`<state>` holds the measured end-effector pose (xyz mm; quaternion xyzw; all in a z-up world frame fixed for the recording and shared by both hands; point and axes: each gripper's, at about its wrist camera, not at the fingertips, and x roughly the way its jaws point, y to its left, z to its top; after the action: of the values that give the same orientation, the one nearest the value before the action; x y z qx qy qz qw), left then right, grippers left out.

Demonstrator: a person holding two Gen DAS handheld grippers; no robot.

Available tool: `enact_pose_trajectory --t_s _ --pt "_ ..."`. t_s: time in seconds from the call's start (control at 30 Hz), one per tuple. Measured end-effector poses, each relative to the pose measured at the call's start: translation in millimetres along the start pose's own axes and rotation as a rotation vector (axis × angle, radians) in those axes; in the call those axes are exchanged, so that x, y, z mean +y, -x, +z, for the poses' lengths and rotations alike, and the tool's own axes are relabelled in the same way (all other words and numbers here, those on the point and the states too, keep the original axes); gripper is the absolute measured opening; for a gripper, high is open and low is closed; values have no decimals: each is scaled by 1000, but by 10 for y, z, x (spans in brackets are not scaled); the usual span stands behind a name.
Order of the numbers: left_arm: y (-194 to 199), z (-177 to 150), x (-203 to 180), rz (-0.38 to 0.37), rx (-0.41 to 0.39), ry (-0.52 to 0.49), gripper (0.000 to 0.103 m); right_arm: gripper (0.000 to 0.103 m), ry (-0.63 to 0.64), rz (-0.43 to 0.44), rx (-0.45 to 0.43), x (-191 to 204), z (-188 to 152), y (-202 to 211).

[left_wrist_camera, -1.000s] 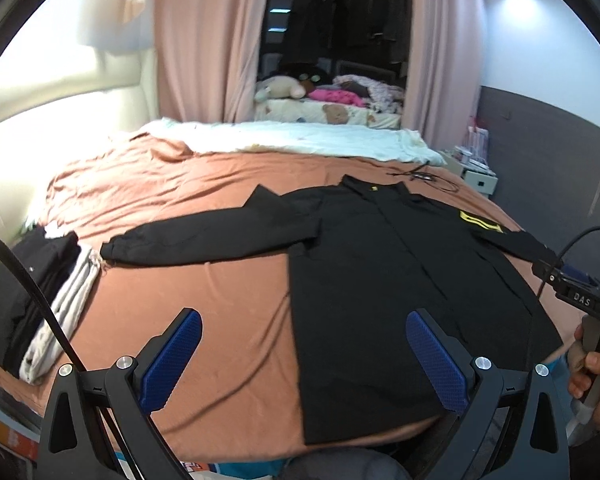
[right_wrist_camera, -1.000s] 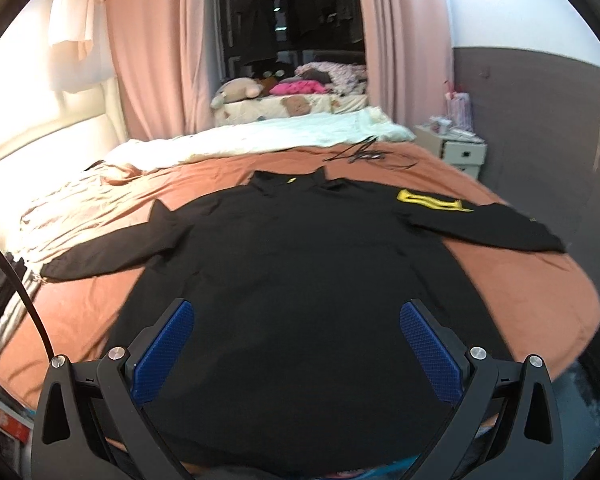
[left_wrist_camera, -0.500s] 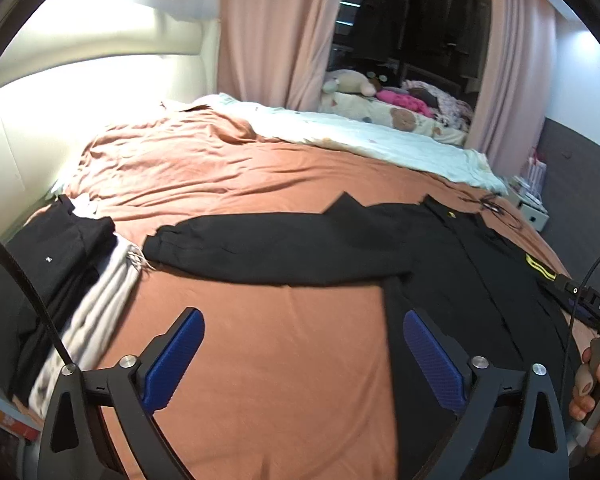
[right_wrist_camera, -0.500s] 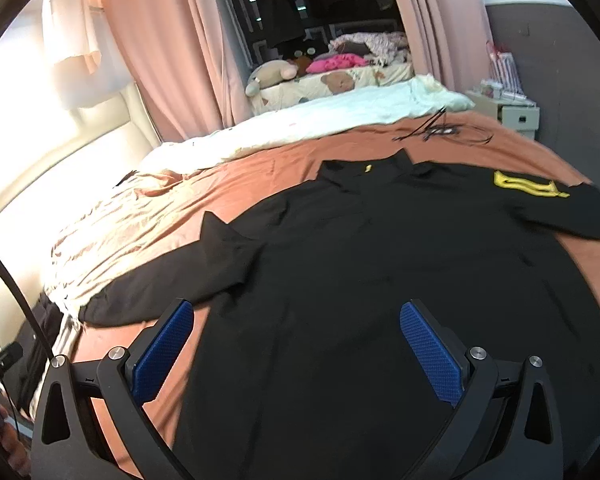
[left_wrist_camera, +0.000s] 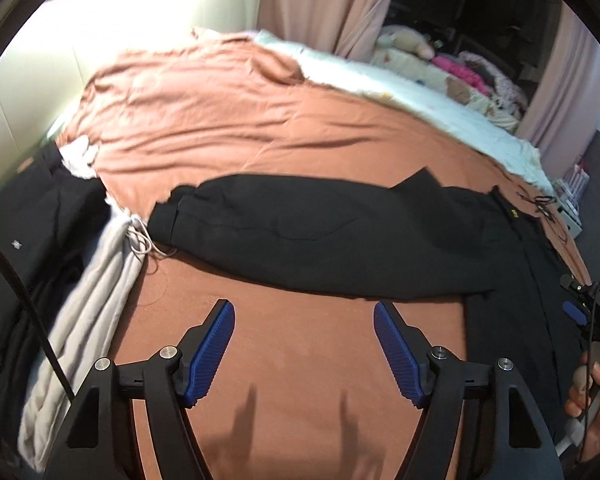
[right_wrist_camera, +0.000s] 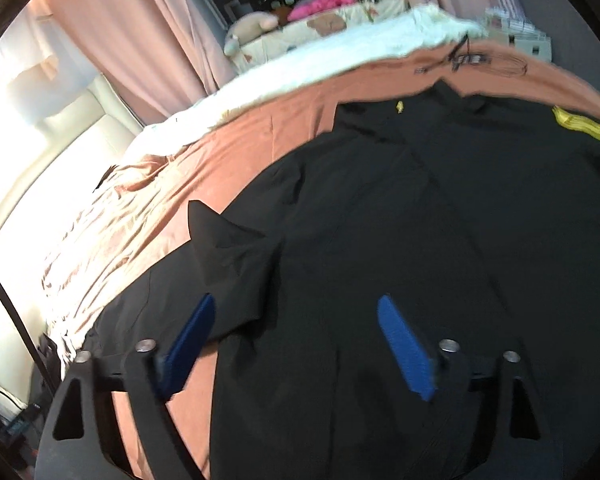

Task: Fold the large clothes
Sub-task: 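Lower the left gripper onto the jacket sleeve and close on it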

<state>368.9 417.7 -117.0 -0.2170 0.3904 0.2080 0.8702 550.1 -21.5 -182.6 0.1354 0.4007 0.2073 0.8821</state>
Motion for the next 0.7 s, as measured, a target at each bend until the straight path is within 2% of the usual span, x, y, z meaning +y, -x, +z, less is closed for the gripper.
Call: enact_pose_trajectory --t_s 0.2,0.4,0.57,0.6,0.63,0.7 --pt "-555 117 263 44 87 64 74 77 -59 38 77 -177 257 -329" --pt "-990 201 509 63 142 161 74 77 -80 52 99 -188 431 -606" --pt "-1224 239 662 78 163 250 73 53 -106 105 146 -306 459 -779" --pt "-1272 243 707 81 157 276 72 45 -108 111 157 -326 469 -814" --pt "-1291 258 736 95 142 292 67 43 -108 113 162 -311 477 -878" --pt "-1309 313 735 140 126 298 50 39 -118 135 177 -354 462 -908"
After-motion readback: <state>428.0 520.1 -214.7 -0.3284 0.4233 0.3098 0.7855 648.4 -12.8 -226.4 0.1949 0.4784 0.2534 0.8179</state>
